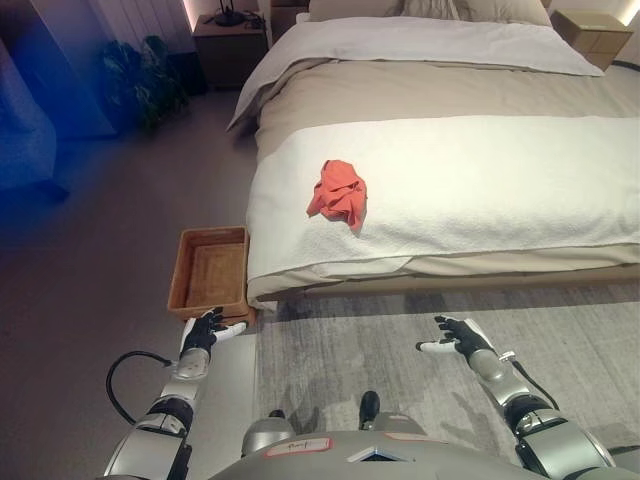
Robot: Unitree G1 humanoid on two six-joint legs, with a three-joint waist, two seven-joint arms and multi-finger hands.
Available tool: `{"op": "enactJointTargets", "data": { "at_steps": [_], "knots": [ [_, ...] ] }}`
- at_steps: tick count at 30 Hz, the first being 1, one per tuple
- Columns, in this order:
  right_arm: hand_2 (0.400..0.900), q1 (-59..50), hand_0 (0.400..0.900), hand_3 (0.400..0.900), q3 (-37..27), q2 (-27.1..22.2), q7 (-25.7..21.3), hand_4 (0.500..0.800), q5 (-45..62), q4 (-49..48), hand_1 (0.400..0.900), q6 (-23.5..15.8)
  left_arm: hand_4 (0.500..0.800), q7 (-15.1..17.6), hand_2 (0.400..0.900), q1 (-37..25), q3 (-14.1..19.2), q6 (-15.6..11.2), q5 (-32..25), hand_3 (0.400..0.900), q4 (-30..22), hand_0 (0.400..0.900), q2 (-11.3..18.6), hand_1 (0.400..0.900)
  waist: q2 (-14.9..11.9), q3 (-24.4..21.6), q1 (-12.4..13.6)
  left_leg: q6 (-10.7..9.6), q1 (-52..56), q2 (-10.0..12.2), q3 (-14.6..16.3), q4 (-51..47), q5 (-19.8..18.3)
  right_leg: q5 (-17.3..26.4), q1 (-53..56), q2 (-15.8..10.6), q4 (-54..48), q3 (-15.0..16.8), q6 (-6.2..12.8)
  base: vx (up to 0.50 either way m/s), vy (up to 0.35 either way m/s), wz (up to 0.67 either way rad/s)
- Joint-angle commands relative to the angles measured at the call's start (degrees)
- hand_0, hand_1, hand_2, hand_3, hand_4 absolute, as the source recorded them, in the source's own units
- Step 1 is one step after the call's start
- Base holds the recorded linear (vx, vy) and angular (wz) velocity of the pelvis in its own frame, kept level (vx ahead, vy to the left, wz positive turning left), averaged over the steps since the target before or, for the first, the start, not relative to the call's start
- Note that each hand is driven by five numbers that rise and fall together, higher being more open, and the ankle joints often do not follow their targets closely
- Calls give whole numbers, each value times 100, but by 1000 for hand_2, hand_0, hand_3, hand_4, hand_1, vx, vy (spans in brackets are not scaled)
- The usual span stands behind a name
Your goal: Put the clothes on the bed into the basket.
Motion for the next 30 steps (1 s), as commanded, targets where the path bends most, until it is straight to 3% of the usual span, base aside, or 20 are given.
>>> {"op": "enactJointTargets", "data": {
  "at_steps": [1, 30],
  "knots": [
    [900, -616, 900, 900, 135, 10, -168, 800, 246, 42, 900, -282, 800, 115, 900, -750, -179, -316, 94, 900, 18, 900, 246, 900, -308, 1, 76, -323, 78, 322, 315, 21, -5, -160, 397, -674, 68, 101, 579, 0, 0, 0],
    [900, -581, 900, 900, 56, 69, -69, 800, 486, 57, 900, -264, 800, 25, 900, -667, -94, -363, -114, 900, -14, 900, 271, 900, -391, 42, 67, -247, 21, 236, 301, 21, -54, -125, 297, -742, 147, 147, 620, 1, 5, 0]
  ]
}}
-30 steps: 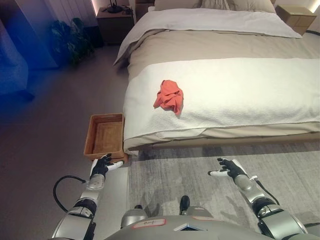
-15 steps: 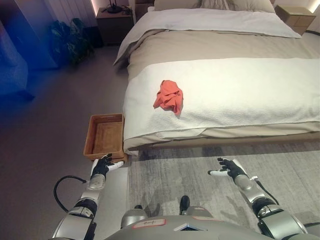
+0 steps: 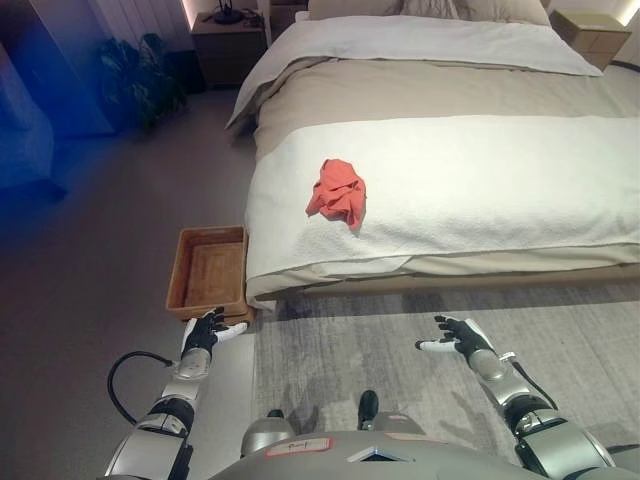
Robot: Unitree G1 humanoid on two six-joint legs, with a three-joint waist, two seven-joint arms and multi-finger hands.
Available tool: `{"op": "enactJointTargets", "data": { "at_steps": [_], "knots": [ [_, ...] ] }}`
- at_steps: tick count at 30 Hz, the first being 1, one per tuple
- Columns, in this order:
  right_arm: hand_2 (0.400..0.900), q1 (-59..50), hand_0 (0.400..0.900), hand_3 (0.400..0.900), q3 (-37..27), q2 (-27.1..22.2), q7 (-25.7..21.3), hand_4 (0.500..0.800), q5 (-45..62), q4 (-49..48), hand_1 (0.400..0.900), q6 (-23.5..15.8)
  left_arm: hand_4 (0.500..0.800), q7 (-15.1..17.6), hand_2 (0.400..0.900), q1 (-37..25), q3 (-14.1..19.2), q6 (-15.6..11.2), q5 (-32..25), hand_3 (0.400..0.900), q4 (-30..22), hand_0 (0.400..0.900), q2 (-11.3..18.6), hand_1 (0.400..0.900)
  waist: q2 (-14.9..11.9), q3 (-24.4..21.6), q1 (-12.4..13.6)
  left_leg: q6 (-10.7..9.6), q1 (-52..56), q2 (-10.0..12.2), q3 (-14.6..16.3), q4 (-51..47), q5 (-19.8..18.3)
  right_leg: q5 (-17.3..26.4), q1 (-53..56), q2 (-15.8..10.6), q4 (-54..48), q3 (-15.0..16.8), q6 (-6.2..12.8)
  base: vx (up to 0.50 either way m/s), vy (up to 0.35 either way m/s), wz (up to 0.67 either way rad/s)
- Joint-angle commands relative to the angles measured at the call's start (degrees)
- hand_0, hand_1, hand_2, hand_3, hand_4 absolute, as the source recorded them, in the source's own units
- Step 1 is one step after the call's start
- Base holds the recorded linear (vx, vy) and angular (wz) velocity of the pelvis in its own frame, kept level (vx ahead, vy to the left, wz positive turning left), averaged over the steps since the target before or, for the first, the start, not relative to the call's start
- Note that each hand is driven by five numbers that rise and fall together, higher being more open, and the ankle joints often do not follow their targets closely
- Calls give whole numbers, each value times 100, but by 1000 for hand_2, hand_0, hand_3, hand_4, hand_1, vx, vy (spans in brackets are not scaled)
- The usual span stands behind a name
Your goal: Put the clothes on the bed into the basket.
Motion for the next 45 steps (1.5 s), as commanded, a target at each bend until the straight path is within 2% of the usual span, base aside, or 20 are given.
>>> {"op": "enactJointTargets", "data": {
  "at_steps": [1, 6, 9, 11, 12, 14, 16, 19, 22, 24, 29, 31, 33, 34, 35, 36, 38, 40, 43, 45],
  "knots": [
    [900, -594, 900, 900, 54, 47, -69, 800, 302, 78, 900, -258, 800, 22, 900, -669, -99, -361, -54, 900, -26, 900, 306, 900, -315, 67, 65, -224, 63, 211, 302, 22, -68, -109, 321, -763, 185, 161, 602, 10, 75, 3],
    [900, -697, 900, 900, 73, 59, 66, 800, 374, 130, 900, -223, 800, -53, 900, -666, -81, -365, -108, 900, 17, 900, 355, 900, -336, 83, 62, -12, 90, -42, 301, 59, -182, -139, 107, -1024, 563, 426, 679, 6, 129, -4],
    [900, -738, 900, 900, 92, 15, 137, 800, 369, 148, 900, -194, 800, -82, 900, -665, -69, -370, -147, 900, -11, 900, 374, 900, -358, 126, 80, 178, -35, -319, 236, 316, -343, 24, -113, -1329, 971, 671, 756, -15, 194, -6],
    [900, -721, 900, 900, 36, -29, 162, 800, 441, 125, 900, -183, 800, -108, 900, -637, -76, -371, -175, 900, -98, 900, 375, 900, -351, 146, 76, 393, -81, -593, 148, 460, -501, 404, -405, -1587, 1561, 938, 747, 14, 277, 7],
    [900, -693, 900, 900, 29, -44, 186, 800, 467, 88, 900, -181, 800, -122, 900, -626, -78, -367, -182, 900, -161, 900, 377, 900, -333, 180, 61, 488, -63, -699, 116, 489, -534, 703, -606, -1678, 1929, 1100, 662, 9, 316, 18],
    [900, -725, 900, 900, 93, -85, 193, 800, 431, 28, 900, -171, 800, -162, 900, -676, -124, -347, -133, 900, -253, 900, 422, 900, -258, 360, -5, 655, -33, -806, 38, 584, -583, 1123, -1024, -1647, 2683, 1362, 530, -20, 312, 14],
    [900, -781, 900, 900, 105, -68, 220, 800, 474, 2, 900, -153, 800, -172, 900, -742, -126, -318, -51, 900, -211, 900, 492, 900, -189, 440, -54, 723, 90, -841, 106, 577, -675, 1030, -1451, -1663, 2886, 1184, 504, 75, 211, -6],
    [900, -807, 900, 900, 80, -59, 281, 800, 569, -51, 900, -163, 800, -175, 900, -730, -15, -343, -97, 900, -125, 900, 521, 900, -234, 426, -192, 654, 427, -949, 125, 475, -864, 998, -1817, -1665, 2039, 887, 639, 282, 34, 5],
    [900, -864, 900, 900, 56, -13, 255, 800, 633, -18, 900, -178, 800, -162, 900, -790, 73, -353, -89, 900, 5, 900, 527, 900, -298, 527, -379, 546, 837, -962, -46, 344, -1057, 1236, -2074, -1433, 900, 854, 876, 324, -17, 19],
    [900, -870, 900, 900, 56, 27, 230, 800, 621, -17, 900, -174, 800, -158, 900, -799, 108, -351, -106, 900, 38, 900, 508, 900, -272, 550, -458, 487, 1031, -885, -101, 278, -1163, 1364, -2157, -1237, 442, 815, 964, 304, 3, 27],
    [900, -799, 900, 900, 22, 11, 222, 800, 632, -167, 900, -149, 800, -159, 900, -813, 69, -356, -100, 900, -16, 900, 464, 900, -262, 495, -629, 381, 1469, -719, -328, 136, -1405, 1444, -2366, -924, 126, 914, 981, 309, -31, 35],
    [900, -652, 900, 900, -7, -45, 254, 800, 652, -314, 900, -153, 800, -147, 900, -841, 15, -345, -119, 900, -49, 900, 456, 900, -292, 422, -781, 271, 1849, -536, -526, 33, -1585, 1580, -2419, -817, 302, 1078, 981, 474, -109, 54],
    [900, -539, 900, 900, -69, -100, 266, 800, 726, -308, 900, -159, 800, -108, 900, -871, -34, -325, -111, 900, -160, 900, 475, 900, -236, 309, -830, 133, 1992, -264, -590, 139, -1545, 1317, -2561, -795, 607, 929, 900, 377, -175, 63],
    [900, -538, 900, 900, -68, -124, 247, 800, 758, -360, 900, -182, 800, -105, 900, -912, -88, -308, -166, 900, -213, 900, 442, 900, -214, 281, -933, 74, 1946, -148, -579, 223, -1484, 1352, -2516, -687, 601, 967, 878, 338, -252, 71],
    [900, -499, 900, 900, -105, -151, 236, 800, 789, -399, 900, -218, 800, -106, 900, -948, -113, -305, -193, 900, -221, 900, 436, 900, -167, 229, -986, -72, 1875, 60, -538, 414, -1300, 1206, -2433, -556, 664, 907, 800, 354, -225, 79],
    [900, -499, 900, 900, -144, -214, 212, 800, 867, -413, 900, -241, 800, -85, 900, -949, -143, -338, -329, 900, -302, 900, 374, 900, -94, 241, -1058, -130, 1772, 217, -668, 685, -1091, 1196, -2567, -456, 996, 984, 758, 308, -159, 66],
    [900, -483, 900, 900, -143, -335, 191, 800, 890, -497, 900, -248, 800, -81, 900, -1128, -281, -345, -545, 900, -292, 900, 260, 900, 3, 233, -1160, -201, 1497, 337, -704, 930, -560, 933, -2658, -338, 1299, 936, 611, 252, -109, 55],
    [900, -415, 900, 900, -251, -420, 184, 800, 1036, -540, 900, -331, 800, -32, 900, -1239, -252, -401, -667, 900, -205, 900, 201, 900, 73, 167, -1220, -302, 1417, 499, -756, 875, -34, 756, -2717, -258, 1271, 805, 513, 216, -140, 21],
    [900, -422, 900, 900, -245, -459, 163, 800, 1006, -366, 900, -313, 800, -27, 900, -1343, -287, -399, -595, 900, -57, 900, 218, 900, 144, 67, -1212, -439, 1270, 707, -832, 953, 850, 559, -2671, -13, 1281, 810, 325, 242, -189, -3],
    [900, -387, 900, 900, -210, -495, 200, 800, 961, -306, 900, -302, 800, -93, 900, -1316, -254, -368, -581, 900, -57, 900, 275, 900, 137, 27, -1151, -506, 1105, 803, -809, 1491, 1431, 339, -2406, 215, 1238, 810, 113, 330, -305, -7]
  ]
}}
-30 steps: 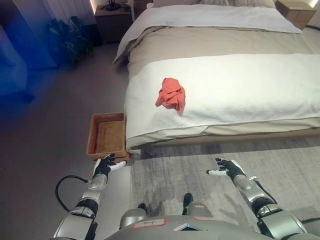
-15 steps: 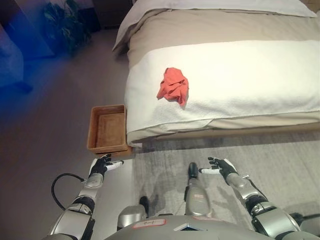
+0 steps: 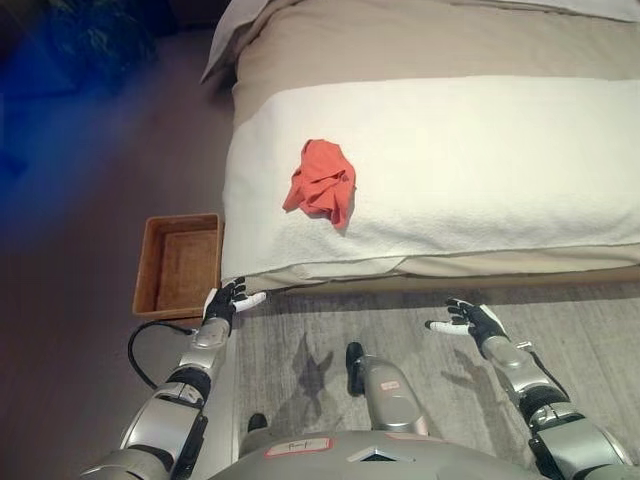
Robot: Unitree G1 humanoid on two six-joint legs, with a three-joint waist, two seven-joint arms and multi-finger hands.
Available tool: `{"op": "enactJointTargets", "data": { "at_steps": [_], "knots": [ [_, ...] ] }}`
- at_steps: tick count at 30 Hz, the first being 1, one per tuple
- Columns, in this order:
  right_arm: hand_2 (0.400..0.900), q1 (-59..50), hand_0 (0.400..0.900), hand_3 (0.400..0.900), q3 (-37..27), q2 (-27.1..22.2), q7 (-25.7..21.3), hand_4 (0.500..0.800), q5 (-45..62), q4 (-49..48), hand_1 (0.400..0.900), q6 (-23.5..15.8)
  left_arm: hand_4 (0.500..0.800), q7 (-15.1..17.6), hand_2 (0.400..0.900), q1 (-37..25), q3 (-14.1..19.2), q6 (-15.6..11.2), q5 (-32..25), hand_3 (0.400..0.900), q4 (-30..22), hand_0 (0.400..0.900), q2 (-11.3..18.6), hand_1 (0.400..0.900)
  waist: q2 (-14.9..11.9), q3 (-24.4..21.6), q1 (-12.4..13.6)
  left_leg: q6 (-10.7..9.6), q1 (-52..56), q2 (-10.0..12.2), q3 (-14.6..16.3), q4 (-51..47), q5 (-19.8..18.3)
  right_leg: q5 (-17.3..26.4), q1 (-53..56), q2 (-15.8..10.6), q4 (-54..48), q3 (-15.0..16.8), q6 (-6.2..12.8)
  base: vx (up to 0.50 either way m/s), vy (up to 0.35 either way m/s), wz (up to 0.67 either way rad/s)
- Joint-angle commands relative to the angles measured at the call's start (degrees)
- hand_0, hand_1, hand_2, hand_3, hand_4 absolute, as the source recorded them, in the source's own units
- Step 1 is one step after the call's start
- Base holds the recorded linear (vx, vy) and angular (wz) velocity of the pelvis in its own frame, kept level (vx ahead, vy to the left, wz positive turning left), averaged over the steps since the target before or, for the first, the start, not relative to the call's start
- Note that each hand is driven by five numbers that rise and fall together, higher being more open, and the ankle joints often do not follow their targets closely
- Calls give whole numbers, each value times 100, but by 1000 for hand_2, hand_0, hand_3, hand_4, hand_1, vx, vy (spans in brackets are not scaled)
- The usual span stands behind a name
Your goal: Put the clothes on the bed into the basket.
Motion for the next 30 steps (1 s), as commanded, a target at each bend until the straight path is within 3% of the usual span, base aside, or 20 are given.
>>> {"op": "enactJointTargets", "data": {
  "at_steps": [1, 3, 4, 7, 8, 13, 16, 20, 25, 27, 28, 29, 30],
  "knots": [
    [900, -223, 900, 900, 16, -129, -132, 800, 113, 35, 900, -324, 800, 65, 900, -414, -15, -312, -71, 900, -309, 900, 564, 900, -172, -130, 134, 152, 901, -59, 349, 2063, 1537, 1459, 23, 300, -1474, 956, 470, 384, -409, -1],
    [900, -165, 900, 900, -34, -208, -145, 800, 146, 11, 900, -319, 800, 40, 900, -452, -26, -269, -70, 900, -379, 900, 594, 900, -412, 13, 289, 317, 233, -380, 371, 3376, 1489, 1177, 563, 365, -1505, 1121, 199, 375, -418, 8],
    [900, -159, 900, 900, -74, -216, -184, 800, 191, 49, 900, -324, 800, 34, 900, -527, -82, -267, -71, 900, -342, 900, 572, 900, -497, 125, 361, 447, -145, -409, 583, 3528, 1295, 1081, 843, 373, -1545, 1209, 152, 313, -278, 3],
    [900, -116, 900, 900, -93, -186, -225, 800, 159, 262, 900, -295, 800, 12, 900, -569, -153, -269, -35, 900, -282, 900, 537, 900, -698, 292, 723, 702, -1292, -632, 931, 3142, 565, 894, 1495, 336, -1685, 1425, 172, 351, -117, -26],
    [900, -114, 900, 900, -54, -169, -219, 800, 87, 330, 900, -284, 800, -3, 900, -549, -177, -264, -2, 900, -273, 900, 540, 900, -746, 291, 792, 685, -1620, -637, 930, 2853, 689, 857, 1613, 332, -1709, 1488, 201, 375, -1, -53],
    [900, -83, 900, 900, 70, -57, -206, 800, -113, 422, 900, -306, 800, -11, 900, -323, -71, -273, 88, 900, -106, 900, 594, 900, -535, 381, 1188, 511, -2099, -495, 324, 975, 1230, 471, 2273, 656, -1703, 1918, 257, 368, 69, -73],
    [900, -49, 900, 900, 106, 44, -182, 800, -160, 452, 900, -327, 800, 26, 900, -115, 112, -286, 130, 900, 35, 900, 607, 900, -452, 347, 1357, 407, -2067, -306, 468, 175, 1391, 218, 2616, 668, -1621, 2204, 317, 355, 84, -113],
    [900, 4, 900, 900, 185, 96, -77, 800, -271, 376, 900, -317, 800, 149, 900, 108, 270, -300, 378, 900, 97, 900, 677, 900, -300, 240, 1511, 284, -1884, -75, 493, 114, 1448, -171, 2962, 546, -1481, 2730, 400, 295, 163, -127],
    [900, 19, 900, 900, 249, 59, -6, 800, -456, 245, 900, -275, 800, 303, 900, 151, 367, -296, 461, 900, 81, 900, 759, 900, -162, 34, 1623, 223, -1766, 81, 527, 353, 1330, -547, 3292, 20, -1475, 3064, 662, 257, 283, -86],
    [900, -108, 900, 900, 304, 99, 1, 800, -501, 226, 900, -264, 800, 393, 900, 9, 245, -303, 629, 900, 40, 900, 784, 900, -189, -34, 1646, 311, -1824, -75, 702, 507, 1171, -474, 3189, -430, -1374, 3082, 924, 159, 341, -75],
    [900, -108, 900, 900, 271, 107, -4, 800, -472, 179, 900, -265, 800, 459, 900, -44, 172, -297, 724, 900, -60, 900, 838, 900, -225, -15, 1643, 300, -1921, -128, 882, 782, 1067, -308, 3092, -607, -1283, 3001, 1029, 93, 310, -138],
    [900, -206, 900, 900, 284, 110, 17, 800, -459, -32, 900, -264, 800, 582, 900, -33, 102, -334, 942, 900, -363, 900, 993, 900, -257, 62, 1747, 342, -1890, -131, 1075, 874, 870, -116, 2776, -928, -1236, 2661, 1131, 8, 232, -141],
    [900, -285, 900, 900, 311, 125, -15, 800, -486, -126, 900, -274, 800, 608, 900, -55, 99, -292, 1022, 900, -497, 900, 1042, 900, -251, 98, 1824, 325, -1921, -68, 1266, 876, 848, 27, 2494, -1033, -1301, 2239, 1189, -135, 185, -156]
  ]
}}
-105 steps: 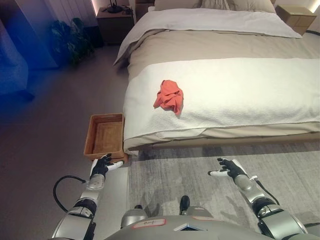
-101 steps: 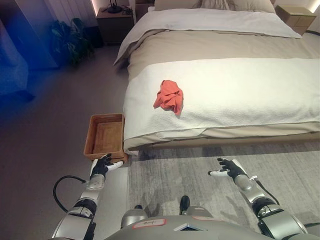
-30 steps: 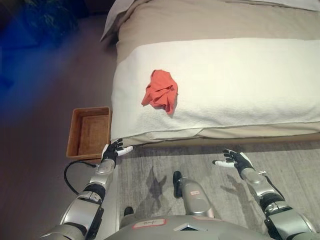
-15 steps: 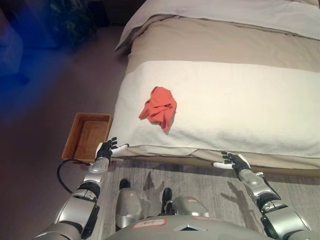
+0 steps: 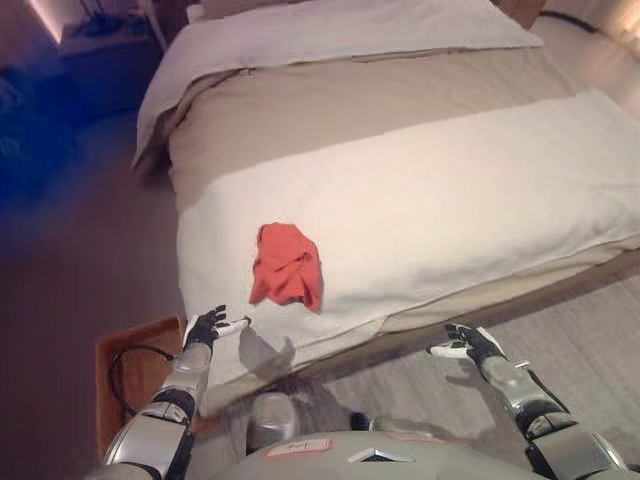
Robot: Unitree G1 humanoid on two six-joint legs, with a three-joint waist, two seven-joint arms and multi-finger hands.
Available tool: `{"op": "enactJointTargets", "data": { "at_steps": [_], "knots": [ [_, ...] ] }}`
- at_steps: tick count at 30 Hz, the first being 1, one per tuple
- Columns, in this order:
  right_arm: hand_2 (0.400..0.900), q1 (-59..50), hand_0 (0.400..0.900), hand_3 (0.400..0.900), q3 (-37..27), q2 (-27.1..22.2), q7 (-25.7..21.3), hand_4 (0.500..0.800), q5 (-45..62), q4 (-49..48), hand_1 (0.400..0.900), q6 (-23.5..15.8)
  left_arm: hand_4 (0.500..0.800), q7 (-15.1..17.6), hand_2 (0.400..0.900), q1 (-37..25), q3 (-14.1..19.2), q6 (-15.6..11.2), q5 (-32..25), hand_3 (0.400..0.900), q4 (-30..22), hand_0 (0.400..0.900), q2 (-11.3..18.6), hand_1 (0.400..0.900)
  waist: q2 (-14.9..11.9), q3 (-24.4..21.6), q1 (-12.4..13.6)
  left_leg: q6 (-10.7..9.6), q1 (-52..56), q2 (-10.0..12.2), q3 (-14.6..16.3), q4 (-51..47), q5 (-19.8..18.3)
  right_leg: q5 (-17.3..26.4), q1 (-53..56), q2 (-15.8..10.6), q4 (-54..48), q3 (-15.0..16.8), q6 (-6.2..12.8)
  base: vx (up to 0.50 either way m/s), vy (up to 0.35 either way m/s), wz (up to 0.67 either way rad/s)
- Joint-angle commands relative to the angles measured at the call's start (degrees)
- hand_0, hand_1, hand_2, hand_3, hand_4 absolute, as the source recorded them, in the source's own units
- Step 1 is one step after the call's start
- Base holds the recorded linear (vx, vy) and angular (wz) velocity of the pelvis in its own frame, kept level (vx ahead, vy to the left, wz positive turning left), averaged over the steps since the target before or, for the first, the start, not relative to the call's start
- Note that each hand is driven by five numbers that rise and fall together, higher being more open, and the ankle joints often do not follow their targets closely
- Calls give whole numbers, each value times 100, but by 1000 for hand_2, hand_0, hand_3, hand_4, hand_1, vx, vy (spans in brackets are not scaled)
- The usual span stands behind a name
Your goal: Put the clothes on the bed into the basket.
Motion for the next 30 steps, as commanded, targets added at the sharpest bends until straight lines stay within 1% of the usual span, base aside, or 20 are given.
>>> {"op": "enactJointTargets", "data": {
  "at_steps": [1, 2, 3, 5, 6, 7, 8, 9, 10, 11, 12, 13, 14, 15, 18, 22, 24, 28, 30],
  "knots": [
    [900, -576, 900, 900, 81, -76, -158, 800, -122, -437, 900, -254, 800, 535, 900, -543, -11, -354, 685, 900, -619, 900, 678, 900, -190, -76, 383, -348, -1169, 539, 6, 866, -14, 776, -311, -1245, 37, -931, 930, -184, 97, -39],
    [900, -646, 900, 900, 100, -92, -173, 800, -117, -541, 900, -300, 800, 767, 900, -743, -124, -385, 998, 900, -756, 900, 811, 900, -262, 24, 311, -344, -1343, 455, -35, 883, -3, 929, -390, -1200, -156, -923, 982, -213, 55, -11],
    [900, -739, 900, 900, 166, -109, -209, 800, -136, -629, 900, -350, 800, 959, 900, -984, -251, -392, 1200, 900, -778, 900, 897, 900, -324, 154, 272, -365, -1506, 453, -45, 936, 7, 1008, -526, -1200, -258, -940, 1008, -221, 3, 22],
    [900, -846, 900, 900, 212, -183, -363, 800, -151, -842, 900, -440, 800, 1318, 900, -1455, -463, -346, 1659, 900, -673, 900, 969, 900, -469, 317, 194, -399, -1923, 462, -122, 966, 80, 1128, -842, -1146, -378, -994, 990, -204, -36, -1],
    [900, -882, 900, 900, 223, -199, -414, 800, -130, -813, 900, -482, 800, 1510, 900, -1691, -577, -293, 1872, 900, -512, 900, 971, 900, -523, 344, 151, -411, -2041, 479, -133, 958, 112, 1163, -915, -1137, -449, -1050, 975, -108, -11, -4],
    [900, -897, 900, 900, 220, -227, -472, 800, -112, -808, 900, -487, 800, 1650, 900, -1902, -632, -248, 1984, 900, -424, 900, 991, 900, -568, 377, 98, -426, -2175, 503, -146, 986, 117, 1218, -988, -1156, -512, -1100, 985, -89, 21, -7],
    [900, -891, 900, 900, 212, -271, -538, 800, -75, -875, 900, -514, 800, 1861, 900, -2168, -694, -174, 2141, 900, -322, 900, 1044, 900, -604, 438, 29, -429, -2291, 511, -168, 1039, 107, 1247, -1074, -1155, -544, -1128, 997, -91, 28, -2],
    [900, -859, 900, 900, 195, -302, -594, 800, -25, -869, 900, -553, 800, 2010, 900, -2384, -759, -124, 2214, 900, -245, 900, 1063, 900, -636, 510, -50, -446, -2403, 514, -197, 1102, 101, 1276, -1176, -1153, -535, -1113, 992, -96, 19, -5],
    [900, -901, 900, 900, 205, -309, -614, 800, 36, -879, 900, -563, 800, 2061, 900, -2600, -827, -115, 2181, 900, -63, 900, 1060, 900, -656, 553, -99, -456, -2514, 537, -216, 1166, 99, 1285, -1276, -1140, -510, -1122, 990, -103, 29, -12],
    [900, -931, 900, 900, 237, -334, -632, 800, 58, -910, 900, -568, 800, 2153, 900, -2834, -892, -52, 2213, 900, 114, 900, 1078, 900, -684, 600, -172, -461, -2590, 548, -232, 1200, 84, 1311, -1391, -1132, -501, -1095, 994, -105, 18, -18],
    [900, -954, 900, 900, 275, -358, -658, 800, 73, -927, 900, -584, 800, 2238, 900, -3030, -938, -25, 2214, 900, 212, 900, 1134, 900, -702, 650, -235, -465, -2675, 571, -252, 1233, 82, 1358, -1512, -1131, -484, -1079, 1011, -112, 30, -24],
    [900, -950, 900, 900, 288, -365, -665, 800, 133, -1041, 900, -590, 800, 2299, 900, -3161, -963, -22, 2150, 900, 284, 900, 1173, 900, -736, 702, -325, -472, -2724, 600, -252, 1248, 85, 1417, -1624, -1116, -471, -1065, 1026, -72, 7, -15],
    [900, -951, 900, 900, 285, -365, -664, 800, 134, -1046, 900, -585, 800, 2300, 900, -3172, -968, -27, 2147, 900, 294, 900, 1173, 900, -736, 695, -324, -472, -2739, 602, -254, 1254, 83, 1416, -1639, -1113, -466, -1063, 1026, -81, 18, -20],
    [900, -893, 900, 900, 268, -381, -694, 800, 223, -1167, 900, -614, 800, 2417, 900, -3391, -1004, -4, 2154, 900, 312, 900, 1198, 900, -772, 772, -429, -480, -2847, 631, -231, 1283, 79, 1497, -1801, -1105, -456, -1043, 1056, -55, 7, -12],
    [900, -830, 900, 900, 261, -339, -759, 800, 336, -1162, 900, -622, 800, 2408, 900, -3548, -1059, -47, 2012, 900, 300, 900, 1136, 900, -778, 813, -516, -497, -3026, 664, -239, 1341, 61, 1561, -1996, -1109, -457, -1052, 1077, -48, 15, -14],
    [900, -757, 900, 900, 223, -327, -820, 800, 381, -1222, 900, -684, 800, 2459, 900, -3613, -1131, -65, 2026, 900, 241, 900, 1111, 900, -766, 843, -619, -510, -3181, 667, -201, 1420, 18, 1642, -2234, -1130, -459, -995, 1103, -23, 25, -16],
    [900, -742, 900, 900, 253, -312, -834, 800, 408, -1290, 900, -713, 800, 2507, 900, -3758, -1207, -57, 2030, 900, 279, 900, 1104, 900, -767, 835, -678, -533, -3270, 687, -181, 1428, 18, 1700, -2347, -1146, -483, -968, 1123, -28, 9, -16],
    [900, -713, 900, 900, 346, -290, -843, 800, 436, -1399, 900, -763, 800, 2590, 900, -4020, -1306, -14, 2041, 900, 405, 900, 1190, 900, -769, 791, -794, -537, -3421, 711, -122, 1499, -27, 1804, -2551, -1153, -515, -892, 1150, -6, 6, -20],
    [900, -670, 900, 900, 371, -293, -841, 800, 466, -1472, 900, -784, 800, 2634, 900, -4119, -1335, 5, 2056, 900, 434, 900, 1219, 900, -767, 775, -855, -530, -3524, 763, -105, 1603, -68, 1826, -2644, -1170, -520, -867, 1150, 0, -4, -15]
  ]
}}
